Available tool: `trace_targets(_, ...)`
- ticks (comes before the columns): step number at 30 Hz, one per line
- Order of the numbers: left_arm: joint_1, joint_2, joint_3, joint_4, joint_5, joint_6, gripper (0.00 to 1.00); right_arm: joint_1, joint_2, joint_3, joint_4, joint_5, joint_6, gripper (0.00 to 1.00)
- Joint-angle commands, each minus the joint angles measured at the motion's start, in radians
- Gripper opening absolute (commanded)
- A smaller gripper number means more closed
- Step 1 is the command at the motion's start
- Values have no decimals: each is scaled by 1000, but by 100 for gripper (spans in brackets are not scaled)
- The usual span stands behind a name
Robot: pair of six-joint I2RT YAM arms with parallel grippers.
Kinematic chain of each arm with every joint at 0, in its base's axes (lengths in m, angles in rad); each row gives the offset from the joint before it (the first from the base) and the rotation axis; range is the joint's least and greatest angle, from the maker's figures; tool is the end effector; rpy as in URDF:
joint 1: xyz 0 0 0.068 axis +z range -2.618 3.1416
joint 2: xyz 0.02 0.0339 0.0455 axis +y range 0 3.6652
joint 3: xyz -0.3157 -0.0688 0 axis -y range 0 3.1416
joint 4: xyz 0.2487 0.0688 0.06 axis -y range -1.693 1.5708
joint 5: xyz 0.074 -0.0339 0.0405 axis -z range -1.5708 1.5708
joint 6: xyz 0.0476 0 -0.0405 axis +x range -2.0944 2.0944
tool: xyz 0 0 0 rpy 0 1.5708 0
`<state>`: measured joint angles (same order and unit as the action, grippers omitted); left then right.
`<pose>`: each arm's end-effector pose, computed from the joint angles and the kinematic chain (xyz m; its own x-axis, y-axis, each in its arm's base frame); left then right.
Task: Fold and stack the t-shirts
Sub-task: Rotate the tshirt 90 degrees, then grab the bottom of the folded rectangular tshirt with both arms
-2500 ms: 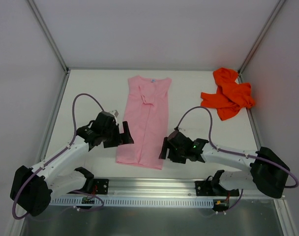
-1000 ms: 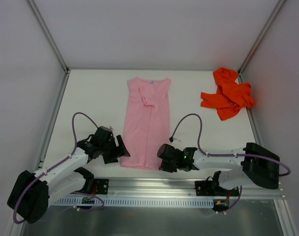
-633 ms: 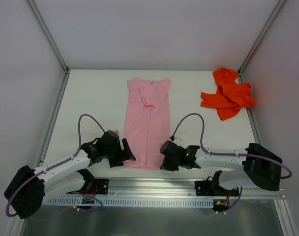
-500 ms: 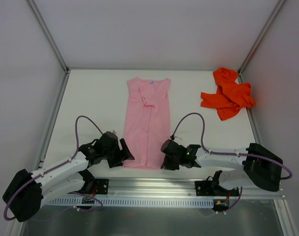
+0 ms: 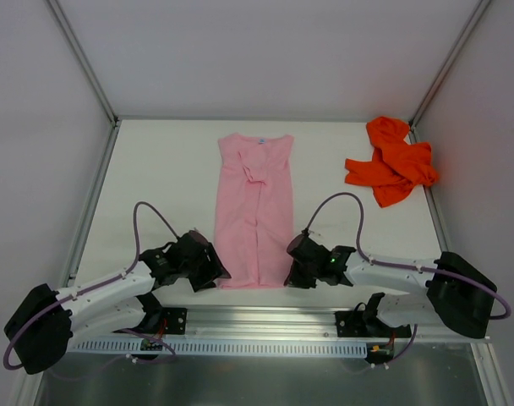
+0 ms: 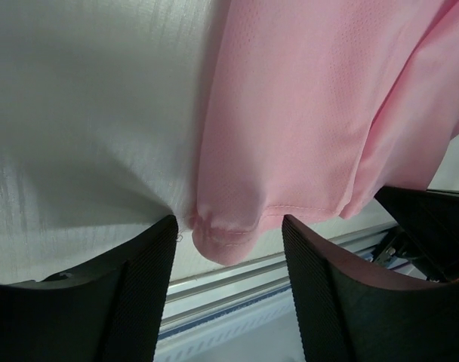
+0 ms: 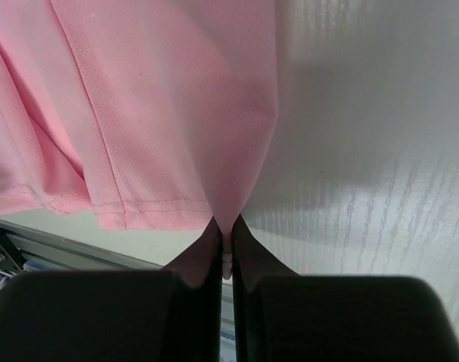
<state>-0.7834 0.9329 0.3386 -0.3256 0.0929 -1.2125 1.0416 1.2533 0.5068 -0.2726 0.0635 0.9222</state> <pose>0.0998 -0.1056 0.1810 -0.8930 -0.4266 -0.1434 -0.2675 0.7592 -0.5933 0.1078 0.1784 0.1851 -0.9329 -0.0197 -0.3597 -0.1676 0.9075 0.3851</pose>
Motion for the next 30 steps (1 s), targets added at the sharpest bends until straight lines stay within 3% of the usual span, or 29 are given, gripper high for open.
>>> trace_targets(1, -20, 0, -41, -96, -87, -58, 56, -17, 24, -62, -194, 111, -69, 2)
trace_targets(9, -59, 119, -44, 23, -62, -67, 50, -22, 58, -51, -149, 85, -92, 1)
trace_targets(14, -65, 98, -70, 20, -68, -97, 24, -22, 64, -54, -140, 82, -94, 1)
trace_targets(15, -63, 81, -76, 14, -70, -110, 12, -22, 64, -56, -136, 82, -95, 1)
trace_targets(17, -66, 64, -87, 7, -74, -116, 0, -22, 69, -57, -129, 78, -95, 1)
trace_targets(24, -66, 37, -43, -50, -87, -30, 0, -22, 41, -48, -126, 68, -109, 1)
trace_targets(30, -66, 138, 65, -52, -81, 114, 0, -23, -11, 19, -145, 90, -149, 1)
